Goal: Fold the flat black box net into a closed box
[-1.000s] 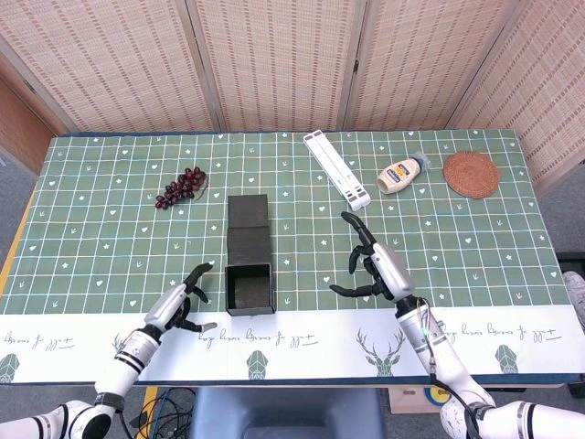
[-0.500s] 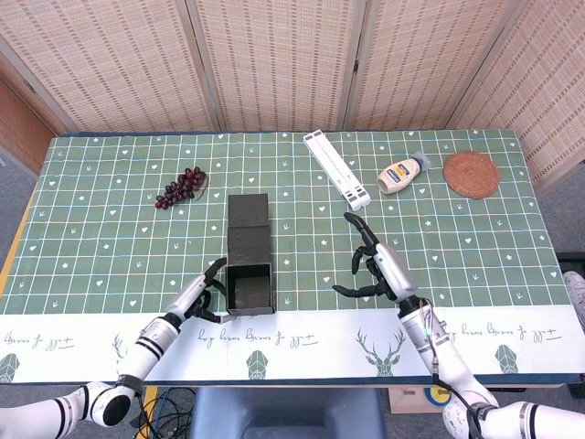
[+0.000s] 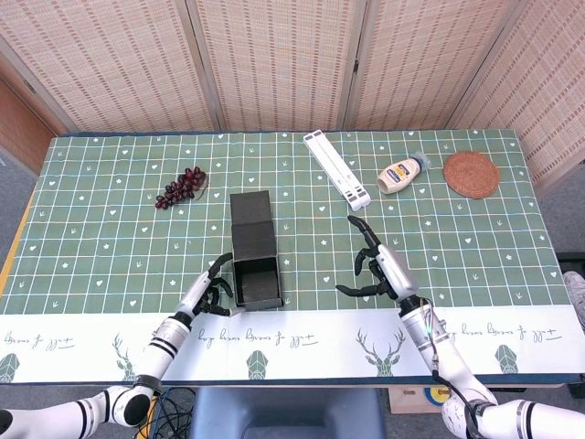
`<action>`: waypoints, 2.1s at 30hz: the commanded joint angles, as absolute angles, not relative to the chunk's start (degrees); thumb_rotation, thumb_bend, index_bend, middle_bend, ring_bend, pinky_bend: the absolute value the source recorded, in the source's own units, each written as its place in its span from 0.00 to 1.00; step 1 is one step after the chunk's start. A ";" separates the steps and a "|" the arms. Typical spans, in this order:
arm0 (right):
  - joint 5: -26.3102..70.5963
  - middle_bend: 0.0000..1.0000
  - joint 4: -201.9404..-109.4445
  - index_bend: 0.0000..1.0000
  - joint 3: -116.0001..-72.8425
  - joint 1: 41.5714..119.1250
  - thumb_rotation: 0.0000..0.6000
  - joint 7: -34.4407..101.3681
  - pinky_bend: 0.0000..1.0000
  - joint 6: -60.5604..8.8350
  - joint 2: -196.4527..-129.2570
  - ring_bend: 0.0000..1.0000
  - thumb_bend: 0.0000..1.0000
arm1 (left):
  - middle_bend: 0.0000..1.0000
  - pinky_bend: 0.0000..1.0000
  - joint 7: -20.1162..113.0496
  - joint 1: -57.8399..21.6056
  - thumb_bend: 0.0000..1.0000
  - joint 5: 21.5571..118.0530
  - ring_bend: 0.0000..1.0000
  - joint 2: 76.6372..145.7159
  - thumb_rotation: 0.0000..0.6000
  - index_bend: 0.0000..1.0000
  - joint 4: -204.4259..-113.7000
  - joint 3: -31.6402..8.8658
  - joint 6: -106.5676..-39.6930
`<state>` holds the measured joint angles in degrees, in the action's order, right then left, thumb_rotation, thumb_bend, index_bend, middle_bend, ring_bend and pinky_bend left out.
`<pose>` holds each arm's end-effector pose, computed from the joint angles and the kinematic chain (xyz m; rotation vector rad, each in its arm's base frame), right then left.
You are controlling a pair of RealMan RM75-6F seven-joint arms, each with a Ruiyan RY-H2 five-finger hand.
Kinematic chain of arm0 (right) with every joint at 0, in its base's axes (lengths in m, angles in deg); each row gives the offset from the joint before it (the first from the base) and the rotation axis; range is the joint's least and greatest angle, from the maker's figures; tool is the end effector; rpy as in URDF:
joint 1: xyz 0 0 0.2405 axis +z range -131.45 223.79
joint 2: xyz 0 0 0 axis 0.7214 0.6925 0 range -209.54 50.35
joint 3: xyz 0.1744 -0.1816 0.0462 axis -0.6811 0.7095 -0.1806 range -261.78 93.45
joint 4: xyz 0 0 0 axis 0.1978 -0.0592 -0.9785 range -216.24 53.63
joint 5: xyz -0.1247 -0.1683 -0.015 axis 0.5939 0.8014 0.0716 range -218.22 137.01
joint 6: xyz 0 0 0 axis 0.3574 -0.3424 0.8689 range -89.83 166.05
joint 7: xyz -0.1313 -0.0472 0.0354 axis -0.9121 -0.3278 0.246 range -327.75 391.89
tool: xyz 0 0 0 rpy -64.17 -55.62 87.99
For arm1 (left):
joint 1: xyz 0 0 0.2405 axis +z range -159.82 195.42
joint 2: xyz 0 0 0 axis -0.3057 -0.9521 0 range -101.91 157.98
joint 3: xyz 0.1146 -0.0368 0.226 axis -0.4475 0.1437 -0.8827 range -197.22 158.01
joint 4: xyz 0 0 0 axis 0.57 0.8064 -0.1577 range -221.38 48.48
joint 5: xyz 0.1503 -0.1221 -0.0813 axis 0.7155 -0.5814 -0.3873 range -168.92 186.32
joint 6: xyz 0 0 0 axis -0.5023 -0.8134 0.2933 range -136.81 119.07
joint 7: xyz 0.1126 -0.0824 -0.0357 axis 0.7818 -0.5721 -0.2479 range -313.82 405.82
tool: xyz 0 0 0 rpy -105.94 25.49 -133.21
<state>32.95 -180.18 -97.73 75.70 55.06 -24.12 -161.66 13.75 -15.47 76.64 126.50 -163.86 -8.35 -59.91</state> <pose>-0.1528 -0.2983 0.0343 1.3865 -1.6768 1.5386 -0.1818 0.3074 -0.0685 -1.3024 -1.9824 -1.3256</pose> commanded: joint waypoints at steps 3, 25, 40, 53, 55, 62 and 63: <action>30.85 0.01 -178.12 0.00 -97.62 76.58 1.00 54.47 1.00 -22.04 -163.23 0.63 0.12 | 0.23 0.79 11.97 -14.63 0.14 77.77 0.55 126.22 1.00 0.27 -163.97 -7.84 -60.47; 20.07 0.02 -166.86 0.00 -100.86 84.55 1.00 47.97 1.00 -12.54 -175.87 0.63 0.18 | 0.27 0.79 -1.08 -14.24 0.14 99.19 0.55 110.96 1.00 0.31 -178.65 -15.58 -66.60; 20.33 0.10 -162.90 0.00 -108.59 90.95 1.00 49.60 1.00 -14.33 -185.53 0.65 0.09 | 0.27 0.79 8.15 -19.13 0.14 95.65 0.53 113.72 1.00 0.30 -177.33 -15.49 -61.10; 24.21 0.24 -171.42 0.00 -107.04 92.43 1.00 49.46 1.00 -9.66 -179.72 0.68 0.00 | 0.27 0.79 23.34 -19.09 0.14 77.49 0.53 119.90 1.00 0.30 -171.64 -10.07 -60.27; 23.39 0.26 -171.24 0.00 -106.70 93.44 1.00 46.25 1.00 -9.42 -179.40 0.68 0.00 | 0.27 0.79 25.32 -18.54 0.14 74.44 0.53 120.73 1.00 0.30 -171.58 -9.06 -61.34; 15.99 0.29 -171.67 0.00 -105.52 98.57 1.00 33.10 1.00 -6.38 -177.91 0.69 0.00 | 0.27 0.79 30.98 -16.87 0.14 62.70 0.54 123.25 1.00 0.27 -173.20 -5.17 -65.10; 14.46 0.30 -171.95 0.00 -105.47 99.28 1.00 31.59 1.00 -6.23 -177.75 0.69 0.00 | 0.26 0.79 31.62 -16.60 0.14 61.87 0.54 123.67 1.00 0.25 -173.27 -4.80 -65.90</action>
